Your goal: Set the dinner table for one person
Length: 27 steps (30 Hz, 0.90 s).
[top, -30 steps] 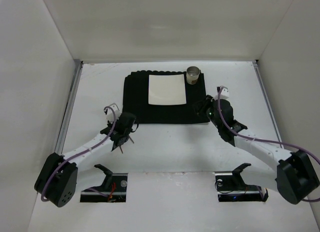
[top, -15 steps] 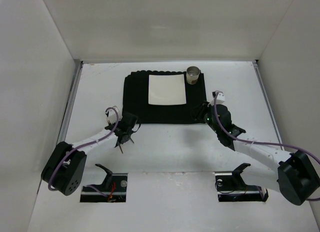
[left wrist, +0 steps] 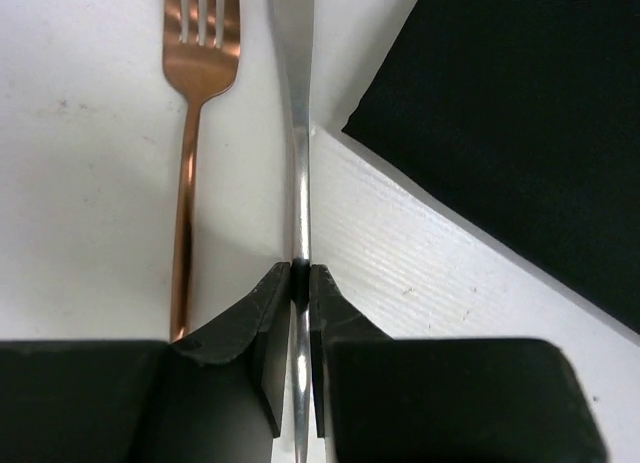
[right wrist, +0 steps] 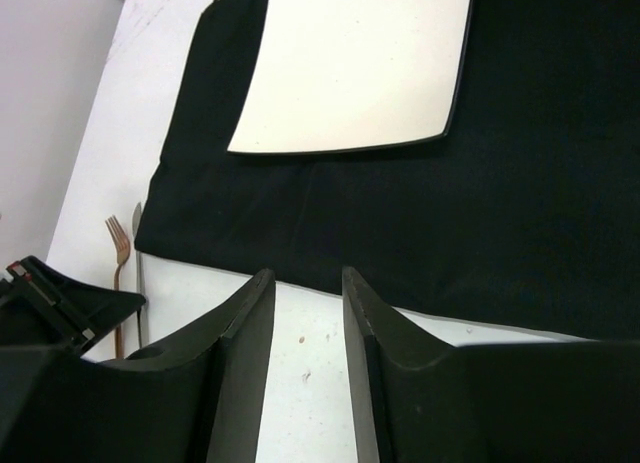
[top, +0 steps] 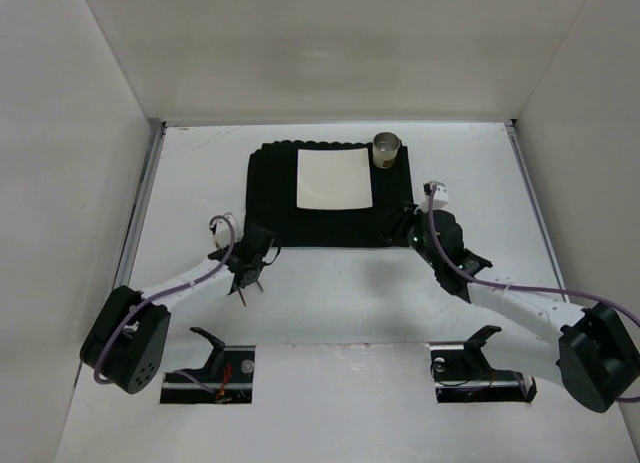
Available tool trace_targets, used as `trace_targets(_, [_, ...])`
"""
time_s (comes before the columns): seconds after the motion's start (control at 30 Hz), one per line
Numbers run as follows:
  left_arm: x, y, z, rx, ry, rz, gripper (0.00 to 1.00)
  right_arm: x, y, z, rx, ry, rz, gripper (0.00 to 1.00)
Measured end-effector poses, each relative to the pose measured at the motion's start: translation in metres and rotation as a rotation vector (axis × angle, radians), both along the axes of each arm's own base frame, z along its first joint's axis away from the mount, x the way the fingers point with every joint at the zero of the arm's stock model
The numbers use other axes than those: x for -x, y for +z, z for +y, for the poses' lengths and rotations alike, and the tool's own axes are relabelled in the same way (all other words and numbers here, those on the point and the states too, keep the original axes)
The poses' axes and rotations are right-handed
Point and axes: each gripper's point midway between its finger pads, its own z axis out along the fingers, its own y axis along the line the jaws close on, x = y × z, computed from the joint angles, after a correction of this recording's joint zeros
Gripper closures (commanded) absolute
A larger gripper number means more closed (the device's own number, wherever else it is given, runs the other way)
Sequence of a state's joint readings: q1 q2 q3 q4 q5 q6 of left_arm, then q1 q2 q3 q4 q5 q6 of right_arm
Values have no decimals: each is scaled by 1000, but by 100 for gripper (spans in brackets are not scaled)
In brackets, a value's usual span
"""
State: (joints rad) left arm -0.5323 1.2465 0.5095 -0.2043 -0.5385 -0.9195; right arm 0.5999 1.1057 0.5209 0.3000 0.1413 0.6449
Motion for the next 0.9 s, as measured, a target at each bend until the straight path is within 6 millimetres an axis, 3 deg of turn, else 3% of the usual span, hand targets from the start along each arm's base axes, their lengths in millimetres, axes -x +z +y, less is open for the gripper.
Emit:
trace_targets(0.23, [10, 31, -14, 18, -80, -75, 99, -3, 5, -15, -19, -39, -15, 45])
trace_targets(0.4, [6, 79, -38, 25, -186, -186, 99, -6, 9, -30, -34, -82, -33, 34])
trace_targets(0.53, [-14, 120, -74, 51, -263, -256, 99, -9, 11, -46, -43, -130, -44, 27])
trace_targets(0.6, [-29, 135, -101, 70, -308, -280, 99, -11, 9, -56, -43, -168, -46, 14])
trace_targets(0.63, [-37, 140, -118, 82, -337, -285, 99, -13, 7, -61, -42, -192, -44, 0])
trace_targets(0.77, [-73, 153, -201, 130, -463, -308, 99, -19, -1, -86, -24, -298, -36, 0])
trace_targets(0.9, [-103, 148, -284, 167, -580, -306, 99, -17, -9, -113, -14, -413, -37, 0])
